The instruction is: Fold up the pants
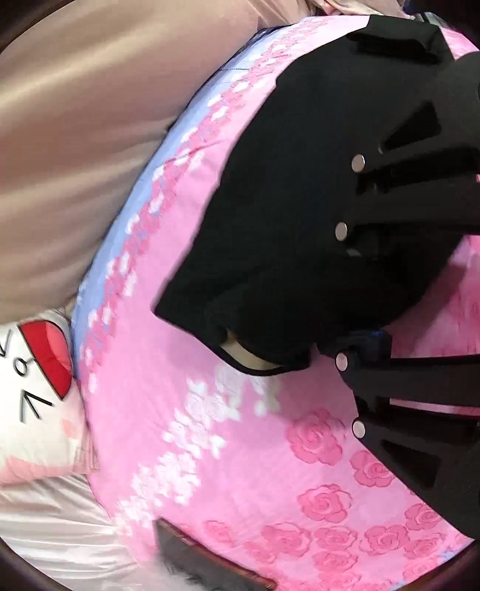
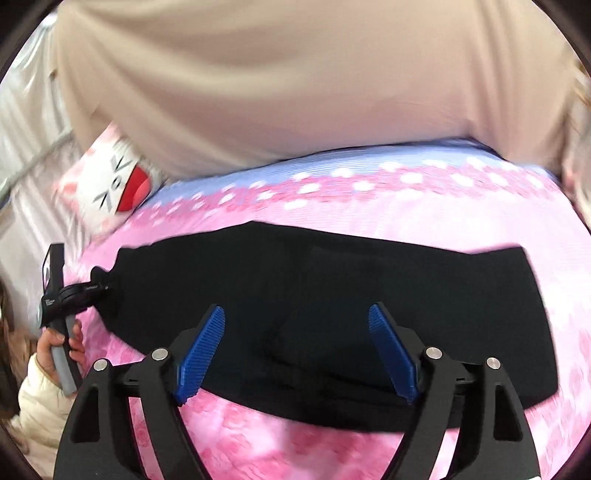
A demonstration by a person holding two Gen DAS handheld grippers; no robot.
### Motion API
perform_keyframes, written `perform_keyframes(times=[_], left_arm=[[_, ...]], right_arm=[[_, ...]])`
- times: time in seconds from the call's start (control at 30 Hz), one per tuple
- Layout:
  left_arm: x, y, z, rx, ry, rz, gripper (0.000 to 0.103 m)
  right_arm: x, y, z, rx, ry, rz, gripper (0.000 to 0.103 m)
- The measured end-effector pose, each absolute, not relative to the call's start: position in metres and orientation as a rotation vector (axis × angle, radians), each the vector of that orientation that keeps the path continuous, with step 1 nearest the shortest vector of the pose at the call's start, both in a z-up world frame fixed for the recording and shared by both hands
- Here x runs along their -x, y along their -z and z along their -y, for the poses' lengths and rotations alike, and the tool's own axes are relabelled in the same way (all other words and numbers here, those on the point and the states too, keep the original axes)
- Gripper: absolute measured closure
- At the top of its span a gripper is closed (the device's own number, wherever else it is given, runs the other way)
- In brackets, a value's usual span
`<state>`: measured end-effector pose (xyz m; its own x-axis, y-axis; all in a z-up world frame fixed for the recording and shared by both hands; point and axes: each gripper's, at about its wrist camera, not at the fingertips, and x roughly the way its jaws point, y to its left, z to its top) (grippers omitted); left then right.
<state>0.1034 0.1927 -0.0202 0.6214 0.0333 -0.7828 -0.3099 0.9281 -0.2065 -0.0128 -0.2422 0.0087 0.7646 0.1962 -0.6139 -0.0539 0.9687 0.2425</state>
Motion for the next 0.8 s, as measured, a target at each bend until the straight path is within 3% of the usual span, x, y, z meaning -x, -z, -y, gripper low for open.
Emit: perform_keyframes(times=[0.2, 0.33, 0.37, 0.43, 0.47, 0.6, 0.7, 0.8], left_arm=[[-0.096, -0.084, -0.068, 0.106, 0.076, -0.669, 0.085], [-0.08, -0.116, 0.053, -0.016, 0.343, -0.611, 0.084], [-0.08, -0.113, 0.077, -0.03, 0.391, -0.631, 0.079], [-0.079, -0.086, 0.13, -0.062, 0.493, -0.734, 0.054], [-0.077, -0.071, 0.147, -0.097, 0.497, -0.784, 0.025], [-0.049, -0.029, 0.168, -0.168, 0.496, -0.874, 0.017], [-0.028, -0.041, 0.142, -0.129, 0.488, -0.845, 0.007], [-0.02, -0.066, 0.1, -0.081, 0.413, -0.757, 0.005]], right_arm=[[0.04, 0.004, 0.306, -0.366, -0.009, -0.676, 0.025], [0.054, 0.009, 0.335, -0.446, 0.033, -0.646, 0.025], [0.057, 0.009, 0.338, -0.455, 0.036, -0.64, 0.025], [0.061, 0.011, 0.346, -0.473, 0.042, -0.636, 0.024], [0.062, 0.013, 0.351, -0.482, 0.043, -0.641, 0.024], [0.068, 0.019, 0.363, -0.502, 0.052, -0.661, 0.024], [0.067, 0.018, 0.364, -0.501, 0.034, -0.664, 0.024], [0.053, 0.019, 0.36, -0.535, -0.048, -0.673, 0.024]])
